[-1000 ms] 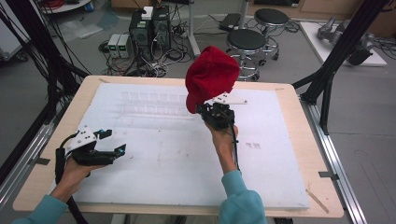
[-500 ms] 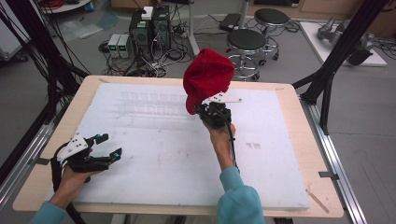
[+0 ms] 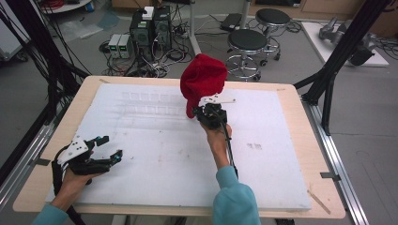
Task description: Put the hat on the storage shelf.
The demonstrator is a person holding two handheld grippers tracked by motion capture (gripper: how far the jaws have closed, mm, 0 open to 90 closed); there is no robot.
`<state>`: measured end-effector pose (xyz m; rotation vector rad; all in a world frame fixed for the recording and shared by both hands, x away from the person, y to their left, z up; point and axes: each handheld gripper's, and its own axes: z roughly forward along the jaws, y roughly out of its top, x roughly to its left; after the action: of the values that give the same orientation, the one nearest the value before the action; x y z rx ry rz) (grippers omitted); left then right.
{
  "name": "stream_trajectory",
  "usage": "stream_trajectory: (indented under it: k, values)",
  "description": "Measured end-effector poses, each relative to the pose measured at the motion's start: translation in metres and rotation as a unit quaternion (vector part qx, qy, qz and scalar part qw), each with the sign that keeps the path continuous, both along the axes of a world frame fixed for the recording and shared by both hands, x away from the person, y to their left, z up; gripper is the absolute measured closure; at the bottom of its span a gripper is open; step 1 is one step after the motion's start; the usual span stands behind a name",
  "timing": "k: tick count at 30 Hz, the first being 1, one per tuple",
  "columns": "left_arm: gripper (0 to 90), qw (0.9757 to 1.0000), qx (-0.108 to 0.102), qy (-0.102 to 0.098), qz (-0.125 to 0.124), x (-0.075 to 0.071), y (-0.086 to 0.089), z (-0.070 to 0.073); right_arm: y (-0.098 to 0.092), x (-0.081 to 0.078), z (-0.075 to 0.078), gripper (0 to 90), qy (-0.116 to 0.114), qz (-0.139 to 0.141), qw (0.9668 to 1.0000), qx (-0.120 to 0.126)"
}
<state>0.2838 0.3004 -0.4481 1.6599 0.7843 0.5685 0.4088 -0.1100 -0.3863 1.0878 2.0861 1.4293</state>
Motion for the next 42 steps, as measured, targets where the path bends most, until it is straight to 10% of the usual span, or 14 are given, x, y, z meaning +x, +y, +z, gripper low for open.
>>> stream_trajectory:
  k: [16, 25, 33, 42]
  values:
    - [17.3, 1.0000, 0.000, 0.000, 0.001, 0.000, 0.001, 0.000, -0.004, 0.001, -0.001, 80.7, -0.004, 0.006, 1.0000, 0.002]
    - [17.3, 1.0000, -0.004, 0.002, 0.006, 0.000, 0.001, 0.000, -0.007, -0.004, 0.004, 56.0, -0.014, 0.006, 0.9999, -0.003]
    - [17.3, 0.9999, -0.007, 0.005, 0.015, 0.000, 0.002, 0.000, -0.022, -0.039, 0.021, 23.8, -0.016, -0.019, 0.9997, -0.002]
    - [17.3, 0.9996, -0.013, -0.015, 0.021, -0.004, 0.002, -0.001, -0.056, -0.081, 0.047, 19.7, -0.054, -0.017, 0.9981, 0.023]
